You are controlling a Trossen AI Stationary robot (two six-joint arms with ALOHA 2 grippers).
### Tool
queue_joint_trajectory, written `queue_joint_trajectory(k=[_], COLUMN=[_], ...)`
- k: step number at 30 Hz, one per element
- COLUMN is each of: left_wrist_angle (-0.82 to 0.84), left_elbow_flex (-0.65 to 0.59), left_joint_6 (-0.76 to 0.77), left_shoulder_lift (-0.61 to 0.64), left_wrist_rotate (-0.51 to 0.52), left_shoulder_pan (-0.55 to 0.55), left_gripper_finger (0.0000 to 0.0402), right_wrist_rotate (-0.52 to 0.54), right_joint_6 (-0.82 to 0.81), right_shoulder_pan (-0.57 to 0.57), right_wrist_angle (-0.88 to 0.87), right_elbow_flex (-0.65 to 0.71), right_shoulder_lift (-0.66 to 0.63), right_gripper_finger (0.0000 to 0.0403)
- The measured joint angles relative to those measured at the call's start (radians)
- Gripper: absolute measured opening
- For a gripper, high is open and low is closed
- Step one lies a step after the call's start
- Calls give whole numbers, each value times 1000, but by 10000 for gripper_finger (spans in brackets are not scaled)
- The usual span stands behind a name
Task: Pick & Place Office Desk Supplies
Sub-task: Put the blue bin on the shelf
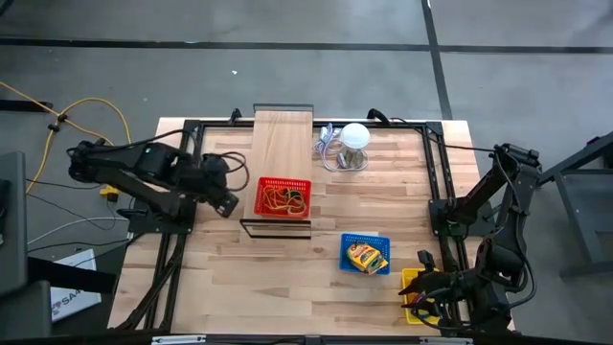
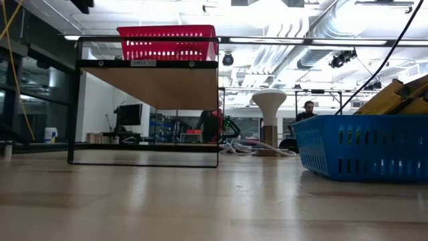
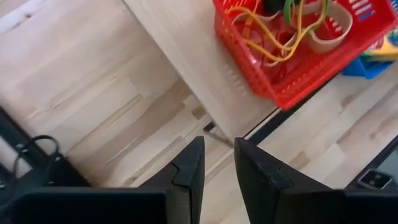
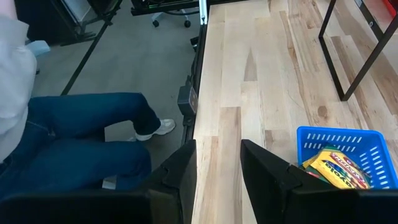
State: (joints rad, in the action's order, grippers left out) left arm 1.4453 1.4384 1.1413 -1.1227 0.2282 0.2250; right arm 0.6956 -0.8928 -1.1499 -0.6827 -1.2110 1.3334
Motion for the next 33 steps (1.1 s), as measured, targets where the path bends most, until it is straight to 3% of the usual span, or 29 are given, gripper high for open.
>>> queue_joint_trajectory(k=[12, 20, 25, 33], left_wrist_angle=[61, 58, 58, 52], left_elbow_flex=[0, 0, 0, 0], left_joint_6=[37, 5, -49, -15], left_shoulder_lift=[41, 41, 41, 36], left_wrist_rotate=[45, 39, -15, -18], left_shoulder_pan=[148, 155, 154, 154], left_gripper_finger=[84, 84, 84, 84], right_wrist_rotate=[0, 0, 0, 0], right_joint_6=[0, 0, 0, 0], right_shoulder_pan=[0, 0, 0, 0], right_wrist_angle=[8, 14, 14, 14], right_elbow_flex=[0, 0, 0, 0], right_shoulder_lift=[0, 0, 0, 0], right_gripper_finger=[112, 112, 112, 112])
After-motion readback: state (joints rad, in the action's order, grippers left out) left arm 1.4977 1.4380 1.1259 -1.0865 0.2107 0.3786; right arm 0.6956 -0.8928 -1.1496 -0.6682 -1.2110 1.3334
